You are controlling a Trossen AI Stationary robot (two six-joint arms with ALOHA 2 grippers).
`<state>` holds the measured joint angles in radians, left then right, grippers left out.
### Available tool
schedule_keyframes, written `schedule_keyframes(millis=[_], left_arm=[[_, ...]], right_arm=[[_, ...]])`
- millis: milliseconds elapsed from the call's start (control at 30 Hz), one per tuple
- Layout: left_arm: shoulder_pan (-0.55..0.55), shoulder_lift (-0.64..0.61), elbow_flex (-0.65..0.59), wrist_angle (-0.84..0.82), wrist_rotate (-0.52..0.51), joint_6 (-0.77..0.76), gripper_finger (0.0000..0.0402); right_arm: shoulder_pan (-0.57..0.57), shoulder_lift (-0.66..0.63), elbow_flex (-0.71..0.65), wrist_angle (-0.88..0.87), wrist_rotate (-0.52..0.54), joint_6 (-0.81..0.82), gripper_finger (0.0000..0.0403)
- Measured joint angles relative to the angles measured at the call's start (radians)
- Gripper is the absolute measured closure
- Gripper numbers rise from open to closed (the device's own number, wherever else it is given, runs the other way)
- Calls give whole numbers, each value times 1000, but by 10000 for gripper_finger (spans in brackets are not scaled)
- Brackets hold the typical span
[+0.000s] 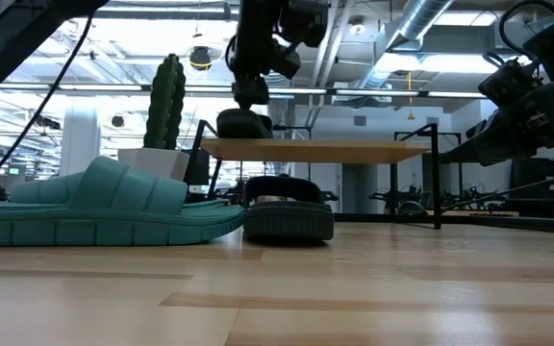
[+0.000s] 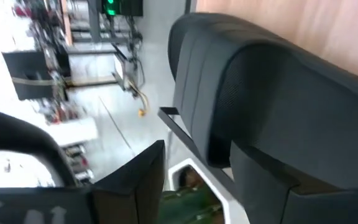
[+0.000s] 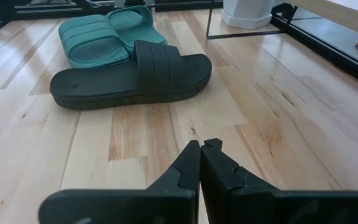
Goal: Pick and place slides into the shelf
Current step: Put the left black slide on the shelf
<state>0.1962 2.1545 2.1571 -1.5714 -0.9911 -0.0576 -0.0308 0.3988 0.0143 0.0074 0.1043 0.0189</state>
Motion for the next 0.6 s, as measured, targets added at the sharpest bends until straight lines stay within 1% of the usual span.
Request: schedule_keyframes(millis=[200, 333, 600], left_arm=[[-31, -22, 5, 1, -22, 159, 230], [-47, -59, 7, 0, -31, 294, 230], [-22, -97, 7, 0, -12, 438, 230]], right_arm=[[0, 0, 0, 0, 0, 0, 403], [0, 0, 0, 0, 0, 0, 403], [0, 0, 0, 0, 0, 0, 403]])
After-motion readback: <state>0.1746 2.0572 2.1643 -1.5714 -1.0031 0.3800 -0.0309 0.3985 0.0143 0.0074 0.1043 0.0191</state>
